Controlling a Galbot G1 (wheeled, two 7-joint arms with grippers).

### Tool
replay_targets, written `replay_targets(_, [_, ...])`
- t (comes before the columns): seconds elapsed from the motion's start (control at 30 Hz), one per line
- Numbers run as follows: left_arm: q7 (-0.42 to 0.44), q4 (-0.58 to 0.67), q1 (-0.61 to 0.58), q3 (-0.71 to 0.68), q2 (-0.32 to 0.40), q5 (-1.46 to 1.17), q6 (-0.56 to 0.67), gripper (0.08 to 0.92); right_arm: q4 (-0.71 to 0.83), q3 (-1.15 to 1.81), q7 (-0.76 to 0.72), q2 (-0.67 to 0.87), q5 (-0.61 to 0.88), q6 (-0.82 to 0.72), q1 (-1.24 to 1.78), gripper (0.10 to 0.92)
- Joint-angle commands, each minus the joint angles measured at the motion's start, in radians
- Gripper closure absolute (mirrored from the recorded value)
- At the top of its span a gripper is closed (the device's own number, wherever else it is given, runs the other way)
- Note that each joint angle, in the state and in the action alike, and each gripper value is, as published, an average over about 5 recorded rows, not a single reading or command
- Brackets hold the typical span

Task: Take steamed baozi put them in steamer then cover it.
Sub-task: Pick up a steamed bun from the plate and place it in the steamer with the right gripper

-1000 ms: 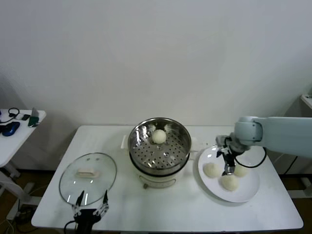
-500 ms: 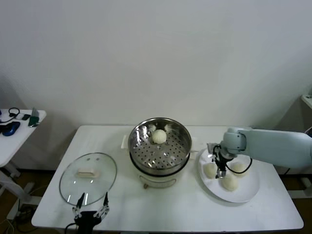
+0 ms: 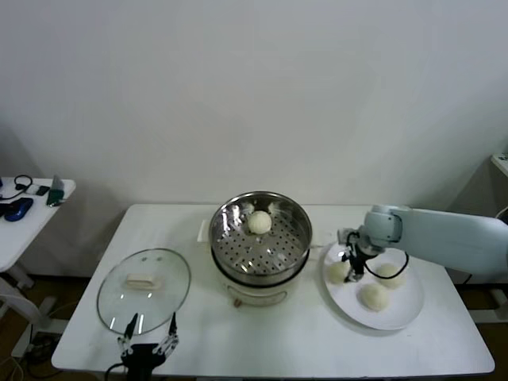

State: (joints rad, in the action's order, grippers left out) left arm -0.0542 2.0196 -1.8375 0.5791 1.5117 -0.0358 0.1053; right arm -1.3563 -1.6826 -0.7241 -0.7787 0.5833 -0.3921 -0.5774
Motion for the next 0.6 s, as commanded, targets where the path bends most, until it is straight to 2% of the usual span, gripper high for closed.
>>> replay_targets(0.03, [0.0,0.004,0.0,-0.006,-0.003,0.006,0.003,0.177,-0.045,-0.19,-0.148,0.039,0.085,0.096,-0.477,0.414])
replay_targets(0.17, [0.0,0.005,0.004,-0.01,-0.007,0.007,0.002,0.177,-0.051,-0.199,-0.197,-0.026,0.207,0.101,-0.653,0.414])
replay_targets(0.27, [0.0,0.004,0.008,-0.012,-0.009,0.005,0.001,0.177,-0.101,-0.152,-0.179,-0.095,0.313,0.065,-0.691,0.413])
replay_targets(0.47, [-0.001,0.003,0.011,-0.014,-0.011,-0.004,0.001,0.177,-0.236,0.0,-0.053,-0.254,0.466,-0.062,-0.593,0.414])
replay_targets(0.6, [-0.002,0.0,0.007,-0.009,-0.015,-0.015,0.005,0.177,-0.231,0.026,0.008,-0.382,0.462,-0.098,-0.471,0.414])
